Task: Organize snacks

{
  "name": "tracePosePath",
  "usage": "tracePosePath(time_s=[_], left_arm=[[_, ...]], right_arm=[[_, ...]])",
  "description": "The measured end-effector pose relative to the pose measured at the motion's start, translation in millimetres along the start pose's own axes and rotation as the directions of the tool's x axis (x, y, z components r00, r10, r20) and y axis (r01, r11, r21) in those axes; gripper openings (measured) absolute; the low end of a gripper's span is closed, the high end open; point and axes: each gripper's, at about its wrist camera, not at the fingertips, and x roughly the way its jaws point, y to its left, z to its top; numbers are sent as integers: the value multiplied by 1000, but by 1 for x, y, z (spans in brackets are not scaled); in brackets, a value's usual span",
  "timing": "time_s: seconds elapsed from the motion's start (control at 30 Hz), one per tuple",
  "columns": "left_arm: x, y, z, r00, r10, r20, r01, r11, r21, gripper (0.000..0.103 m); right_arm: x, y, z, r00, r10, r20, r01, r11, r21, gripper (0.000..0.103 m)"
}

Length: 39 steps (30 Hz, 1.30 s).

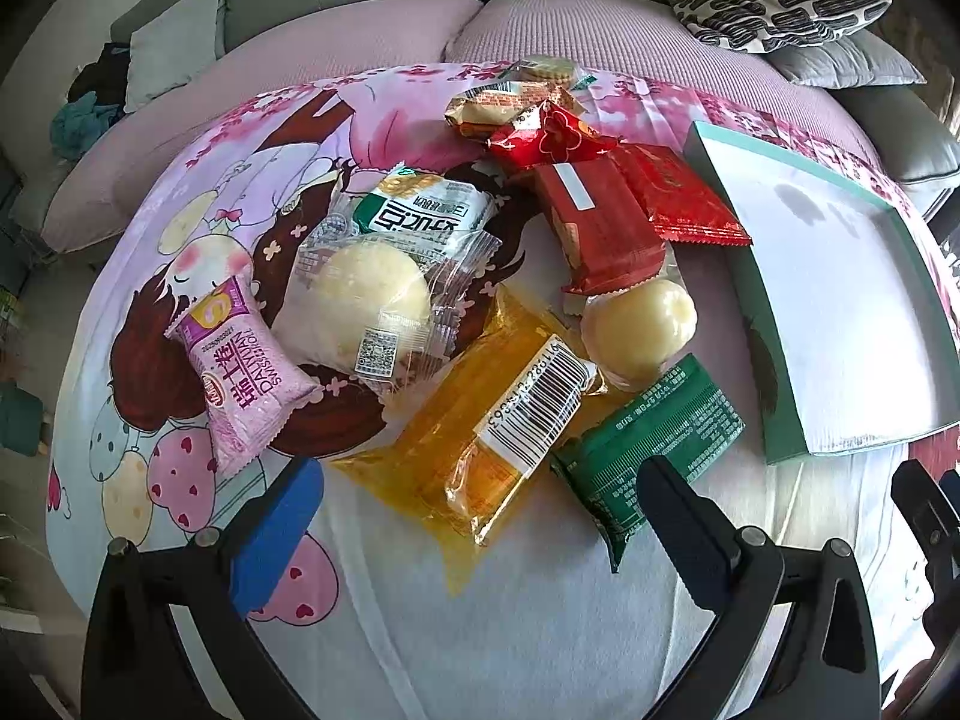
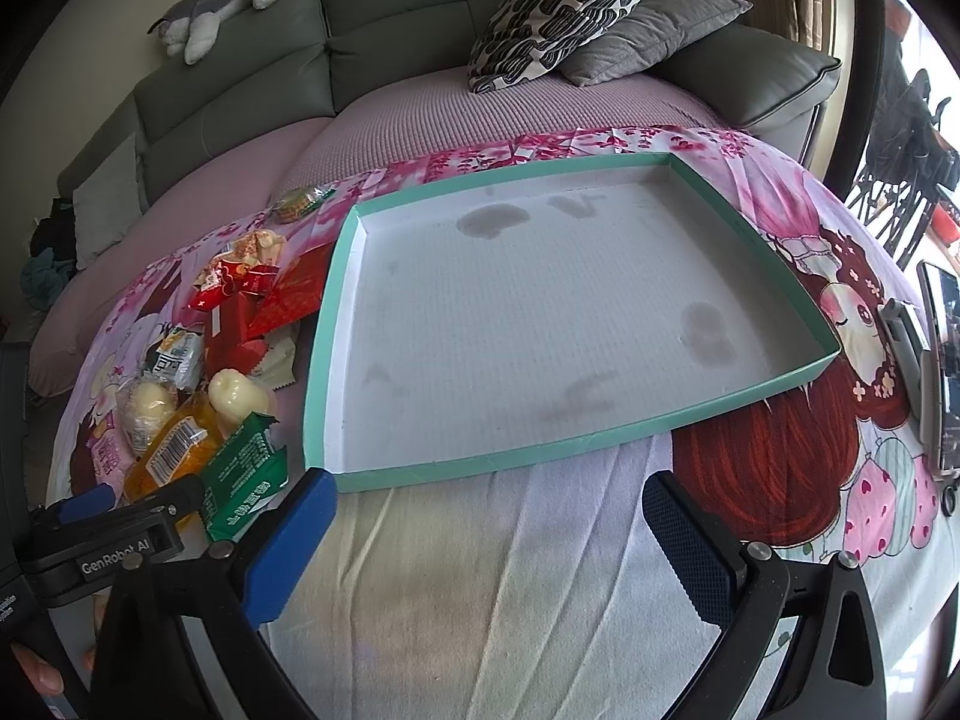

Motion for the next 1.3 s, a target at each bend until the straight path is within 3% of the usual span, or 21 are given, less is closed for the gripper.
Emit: tracePosePath(time_s=[0.2,0.23,0.3,0.5,0.63,0.83,0.93,1.1,1.3], left_arm=[[-3,7,-1,1000,-8,13,8,1000,-17,103],[-2,7,2,998,-56,31,58,997,-43,103],[-4,14,4,996,-66,55,69,995,-70,103],[-4,38,9,1000,-19,7,20,991,-131,103],[-7,67,11,998,2,62,12,975,-224,103],[0,103,14,998,21,55,-2,944,-330,103],[2,112,17,997,10,78,19,933,-359,103],[10,118,25,998,33,46,-16,948,-317,103],[18,163,27,999,5,38,12,903,-429,103]], right_arm=[[1,0,0,1000,-9,1,9,1000,-4,103],[1,2,0,1000,-9,3,9,1000,-7,103],[1,5,0,1000,-3,6,3,1000,-18,103],[-1,25,0,999,45,31,-42,997,-70,103],[3,49,-2,997,67,30,-63,991,-117,103],[14,83,-7,998,62,7,-60,985,-164,103],[17,92,-8,998,64,1,-63,986,-151,103],[18,104,-9,997,81,-11,-81,991,-104,103],[24,113,-7,997,63,-47,-64,998,-19,103]])
